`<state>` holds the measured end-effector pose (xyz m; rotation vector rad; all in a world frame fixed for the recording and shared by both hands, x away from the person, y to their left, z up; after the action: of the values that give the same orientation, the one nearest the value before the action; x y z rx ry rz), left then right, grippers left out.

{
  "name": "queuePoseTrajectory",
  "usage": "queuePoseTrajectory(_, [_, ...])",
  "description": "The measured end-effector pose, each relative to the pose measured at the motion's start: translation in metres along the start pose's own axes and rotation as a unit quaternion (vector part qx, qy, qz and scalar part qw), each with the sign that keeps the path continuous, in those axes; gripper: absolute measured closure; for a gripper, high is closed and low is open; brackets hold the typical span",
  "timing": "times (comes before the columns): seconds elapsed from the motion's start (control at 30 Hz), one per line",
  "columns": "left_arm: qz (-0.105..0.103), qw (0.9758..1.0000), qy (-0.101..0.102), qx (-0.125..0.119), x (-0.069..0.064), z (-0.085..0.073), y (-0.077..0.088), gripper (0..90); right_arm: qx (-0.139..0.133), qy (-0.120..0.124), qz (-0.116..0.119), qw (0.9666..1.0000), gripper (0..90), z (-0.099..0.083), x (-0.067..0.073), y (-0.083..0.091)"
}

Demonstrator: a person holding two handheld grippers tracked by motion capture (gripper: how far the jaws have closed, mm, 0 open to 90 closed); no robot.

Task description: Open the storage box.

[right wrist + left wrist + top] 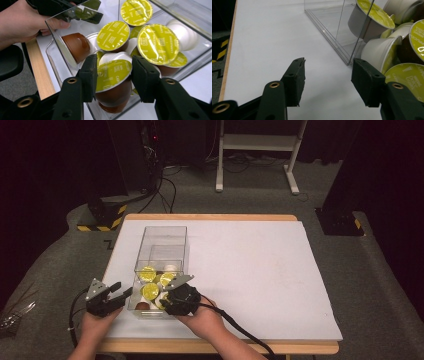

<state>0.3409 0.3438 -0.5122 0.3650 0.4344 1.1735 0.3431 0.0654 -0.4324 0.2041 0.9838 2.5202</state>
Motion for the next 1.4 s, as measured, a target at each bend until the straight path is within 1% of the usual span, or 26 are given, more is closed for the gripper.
queuePoseTrajectory(0.07, [0.001,1.0000,-0.001,0.000,0.000,0.000,0.000,44.7,-0.002,-0.002,-0.001,1.0000,60.4,-0.001,-0.001,0.001])
queuePoseTrajectory(0.13, [0.001,1.0000,-0.002,0.000,0.000,0.000,0.000,44.7,-0.010,-0.007,-0.003,0.9999,64.8,-0.002,-0.002,0.005])
queuePoseTrajectory(0.3, [0.002,1.0000,-0.002,0.000,0.000,0.000,0.000,44.7,-0.018,-0.013,-0.007,0.9997,69.3,-0.004,-0.004,0.008])
queuePoseTrajectory(0.37, [0.002,1.0000,-0.002,0.000,0.000,0.000,0.000,44.7,-0.019,-0.014,-0.007,0.9997,70.3,-0.004,-0.005,0.009])
queuePoseTrajectory(0.43, [0.002,1.0000,-0.002,-0.001,0.000,0.000,0.000,44.7,-0.027,-0.011,-0.012,0.9995,74.3,-0.006,-0.006,0.011])
queuePoseTrajectory(0.6, [0.001,1.0000,-0.001,0.000,0.000,0.000,0.000,44.6,-0.036,-0.027,-0.006,0.9990,79.3,-0.008,-0.009,0.014])
queuePoseTrajectory(0.7, [0.002,1.0000,-0.001,0.000,0.000,0.000,0.000,44.6,-0.038,-0.028,-0.008,0.9989,81.6,-0.008,-0.010,0.016])
queuePoseTrajectory(0.83, [0.002,1.0000,-0.002,0.001,0.000,0.000,0.000,44.6,-0.040,-0.034,-0.003,0.9986,84.5,-0.008,-0.012,0.017])
queuePoseTrajectory(0.93, [0.004,1.0000,-0.002,0.001,0.000,0.000,0.000,44.5,-0.044,-0.031,-0.003,0.9985,87.2,-0.008,-0.013,0.019])
queuePoseTrajectory(0.97, [0.004,1.0000,-0.002,0.001,0.000,0.000,0.000,44.6,-0.045,-0.028,-0.001,0.9986,90.0,-0.008,-0.013,0.020])
queuePoseTrajectory(1.0, [0.004,1.0000,-0.002,0.001,0.000,0.000,0.000,44.6,-0.045,-0.028,-0.001,0.9986,90.0,-0.008,-0.013,0.020])
queuePoseTrajectory(1.03, [0.004,1.0000,-0.002,0.001,0.000,0.000,0.000,44.6,-0.038,-0.027,0.011,0.9989,90.0,-0.010,-0.012,0.017])
queuePoseTrajectory(1.13, [0.004,1.0000,-0.002,0.001,0.000,0.000,0.000,44.5,-0.036,-0.023,0.009,0.9991,90.0,-0.012,-0.010,0.015])
queuePoseTrajectory(1.27, [0.005,1.0000,-0.002,0.001,0.000,0.000,0.000,44.5,-0.043,-0.020,0.004,0.9989,90.0,-0.012,-0.010,0.015])
queuePoseTrajectory(1.4, [0.004,1.0000,-0.003,0.001,0.000,0.000,0.000,44.4,-0.053,-0.024,-0.003,0.9983,90.0,-0.009,-0.012,0.019])
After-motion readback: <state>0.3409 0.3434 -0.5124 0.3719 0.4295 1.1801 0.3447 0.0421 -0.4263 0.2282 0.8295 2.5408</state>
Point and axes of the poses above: each handheld gripper's, and its own axes: y roughly backward along the jaws, z roughly out of its top, x roughly to its left, the point moved 2 cm from there along -y, roughly forward along the jaws, and after that the axes turned 5 degrees about y, right-handed, at the moved point
